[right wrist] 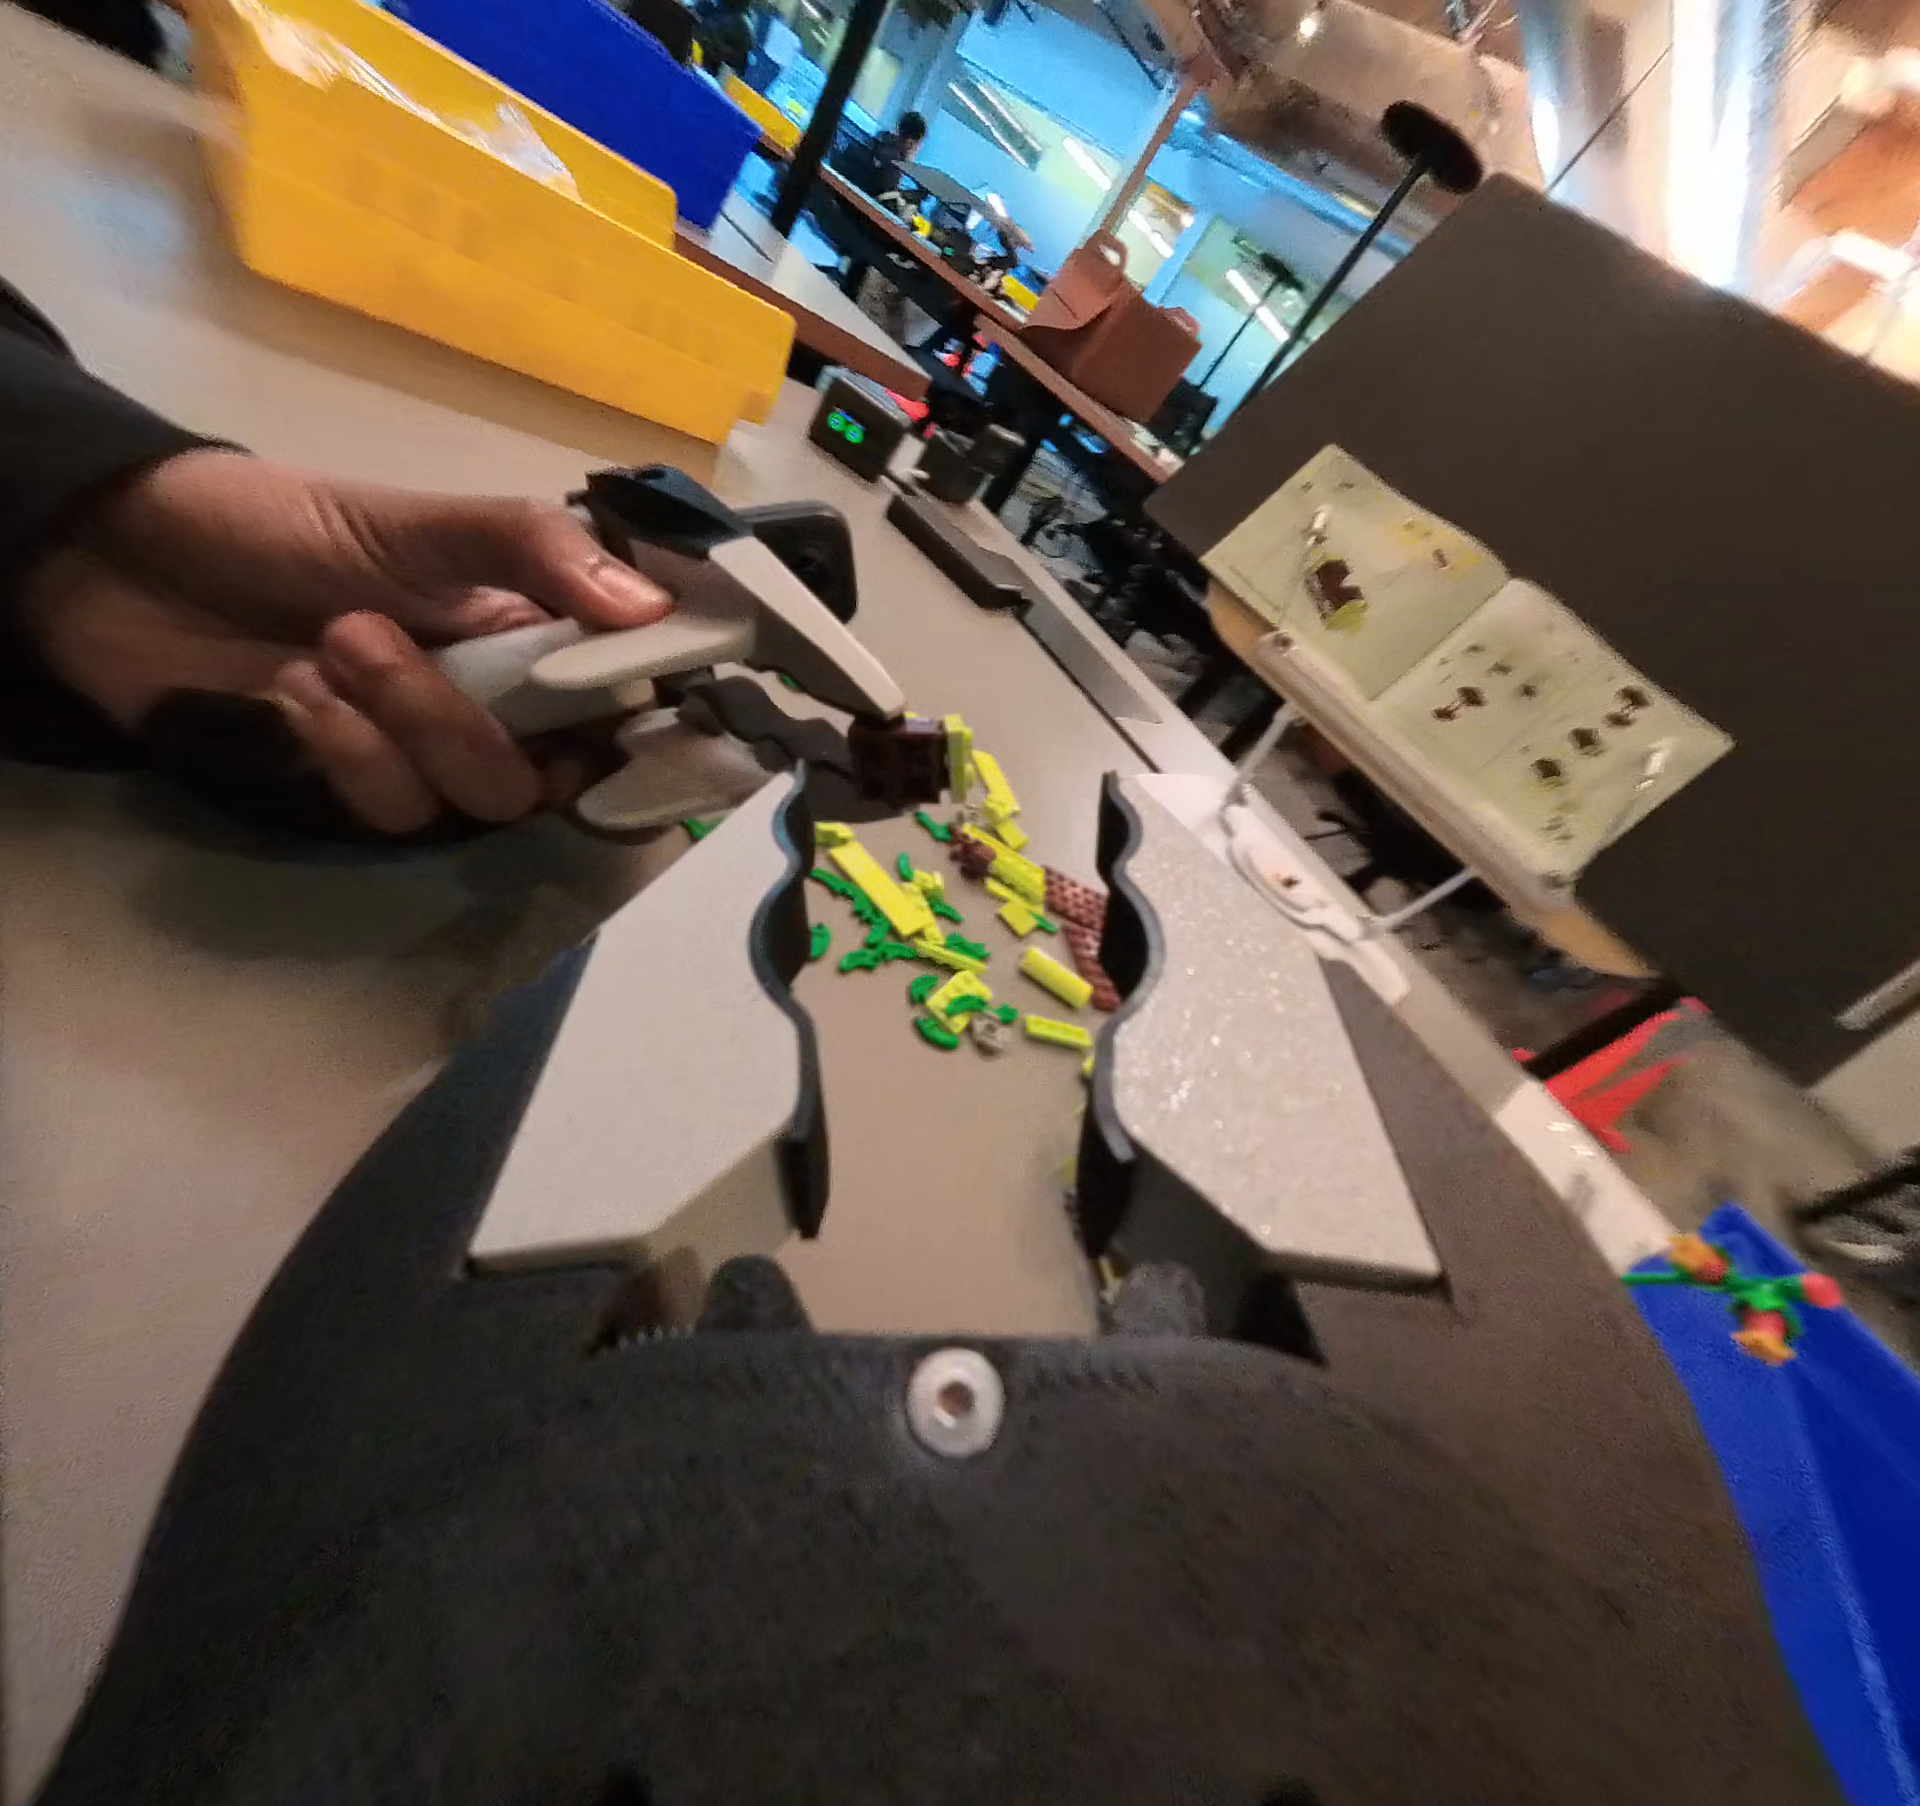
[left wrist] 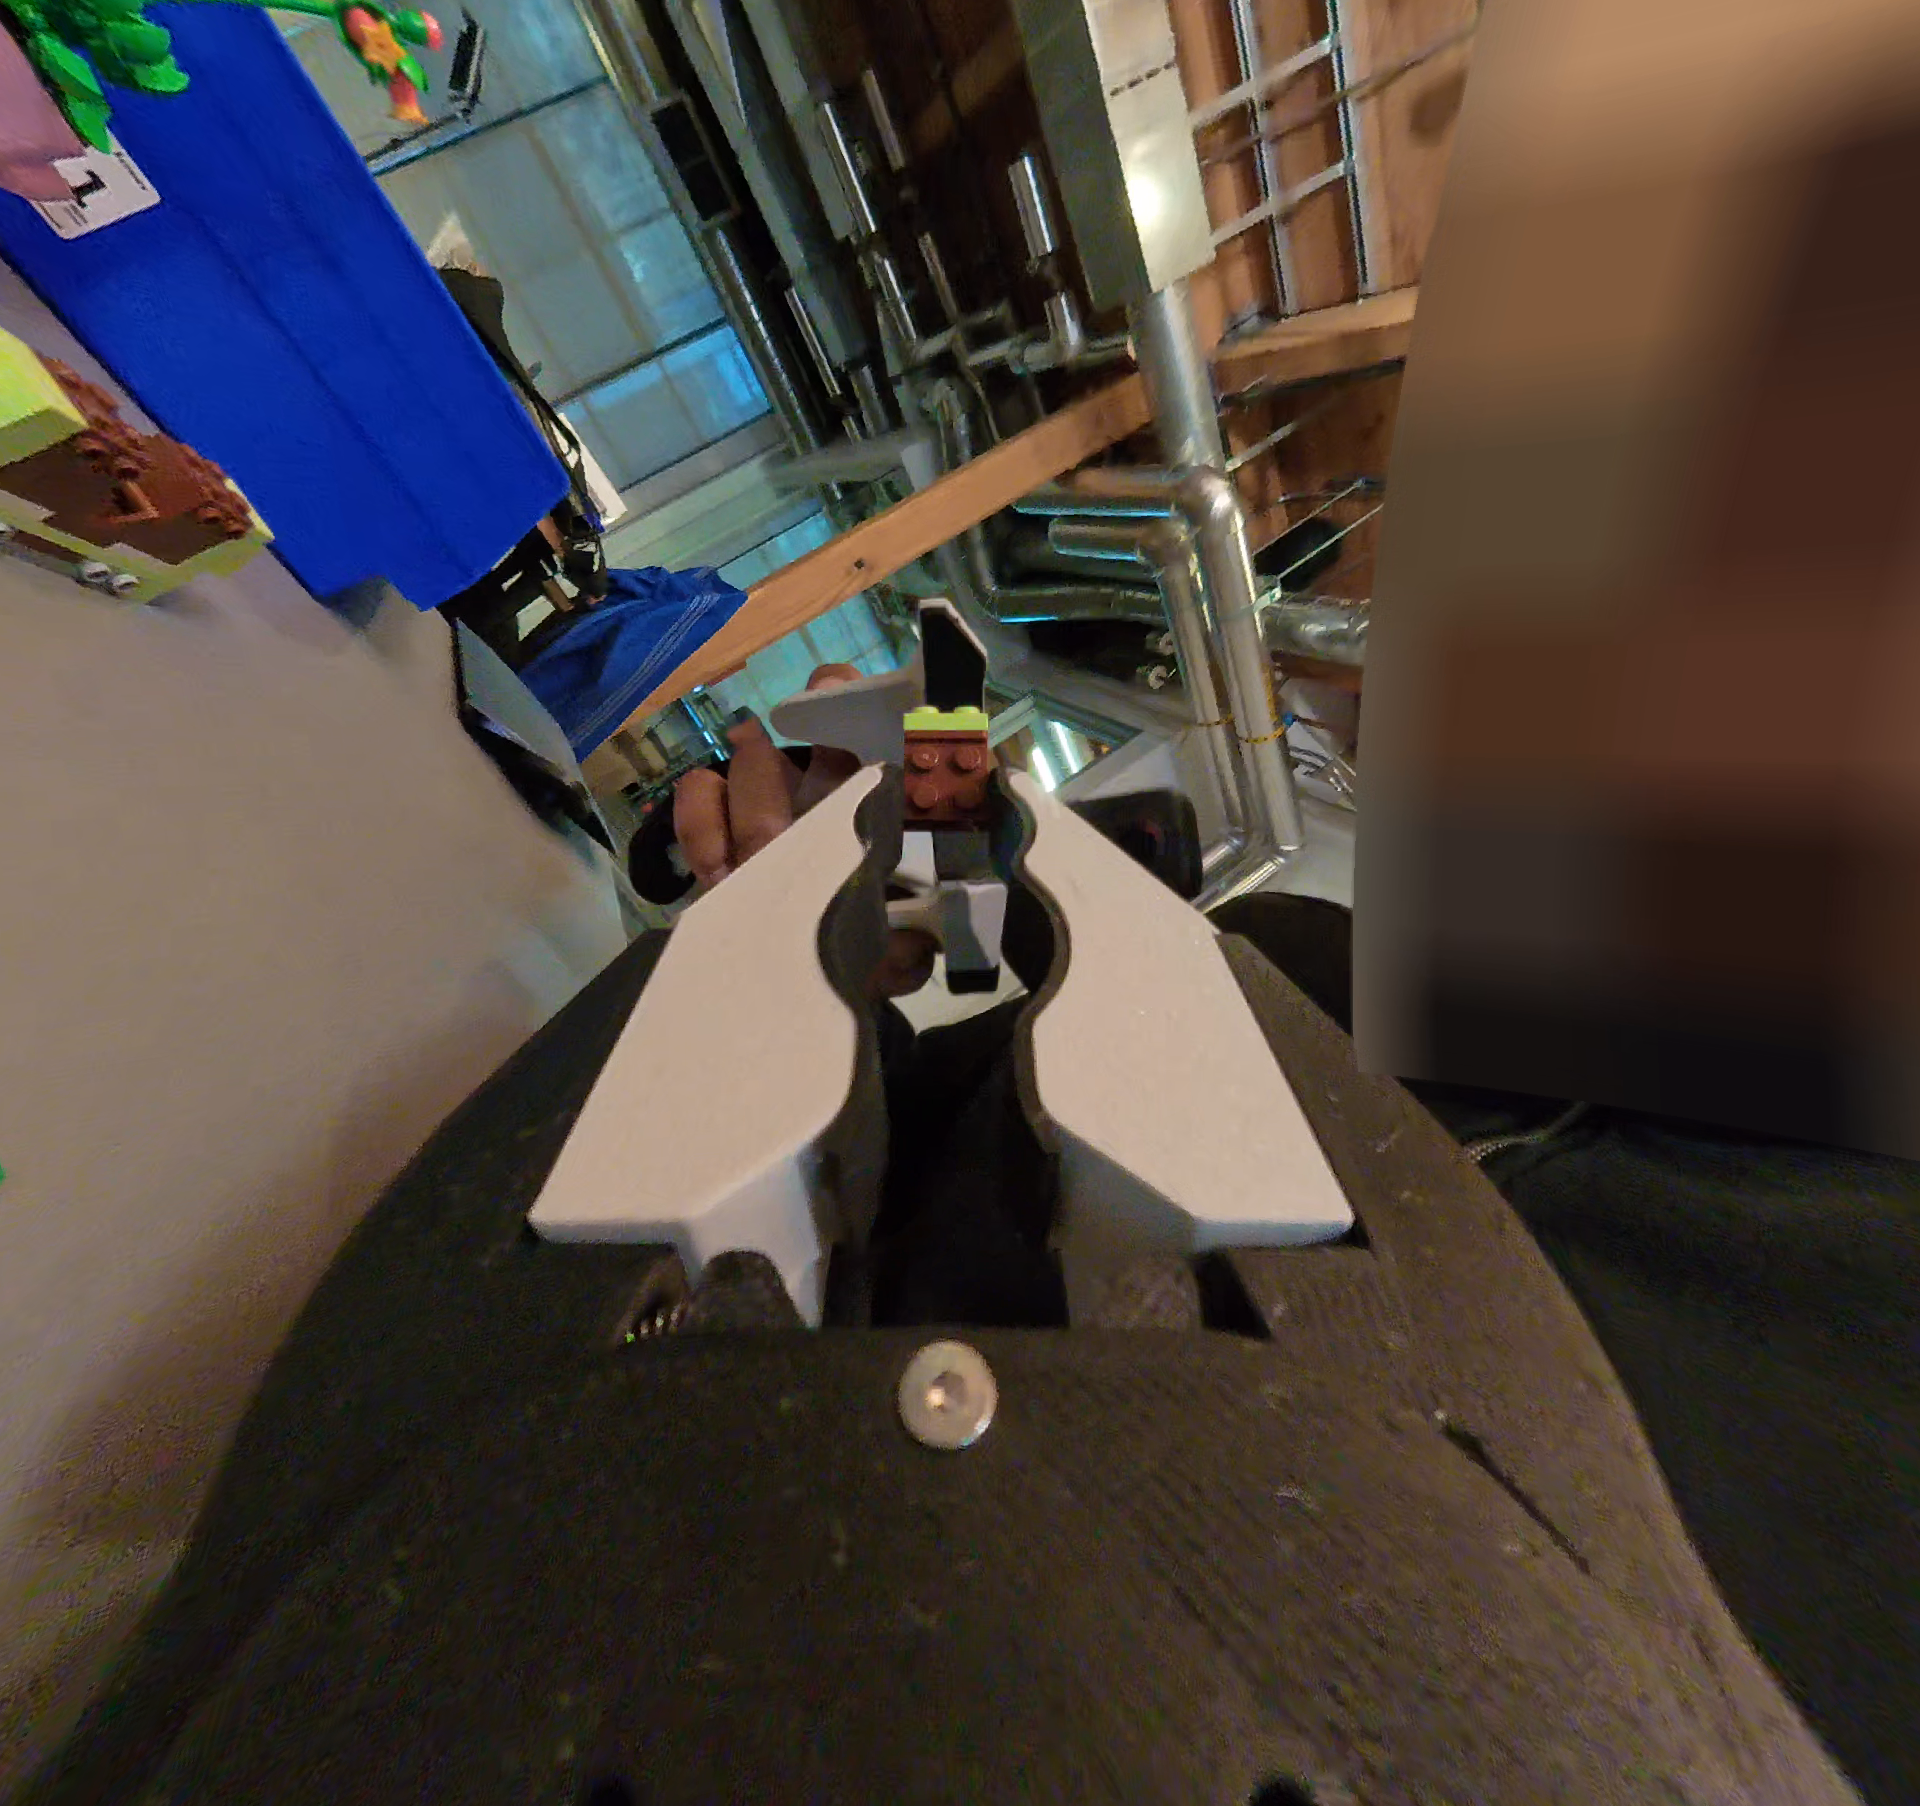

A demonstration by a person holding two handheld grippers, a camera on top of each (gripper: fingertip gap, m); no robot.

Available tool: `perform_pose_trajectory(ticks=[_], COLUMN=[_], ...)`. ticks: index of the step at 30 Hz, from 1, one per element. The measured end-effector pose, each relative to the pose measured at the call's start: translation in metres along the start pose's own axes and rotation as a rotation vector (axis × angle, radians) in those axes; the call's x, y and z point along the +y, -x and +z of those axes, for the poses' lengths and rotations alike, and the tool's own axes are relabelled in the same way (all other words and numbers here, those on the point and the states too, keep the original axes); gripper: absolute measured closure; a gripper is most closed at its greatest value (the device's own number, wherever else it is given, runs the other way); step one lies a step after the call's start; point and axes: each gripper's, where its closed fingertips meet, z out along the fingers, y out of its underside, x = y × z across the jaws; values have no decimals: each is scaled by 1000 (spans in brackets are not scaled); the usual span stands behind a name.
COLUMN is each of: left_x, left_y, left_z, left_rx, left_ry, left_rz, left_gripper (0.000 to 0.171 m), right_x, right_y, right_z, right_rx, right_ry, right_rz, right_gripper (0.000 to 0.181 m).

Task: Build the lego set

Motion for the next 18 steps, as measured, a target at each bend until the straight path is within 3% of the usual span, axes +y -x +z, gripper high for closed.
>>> perform_pose_trajectory(ticks=[5,18], left_x=[-5,2], left_y=[-9,-7], left_z=[-1,2], left_rx=[39,75], left_ry=[-37,-53], left_rz=[-37,-130], left_gripper=[160,160], right_x=[3,-4], right_y=[13,10], right_z=[17,22], right_rx=[-2,36], right_ry=[48,50], right_rz=[-81,-135], right_gripper=[128,140])
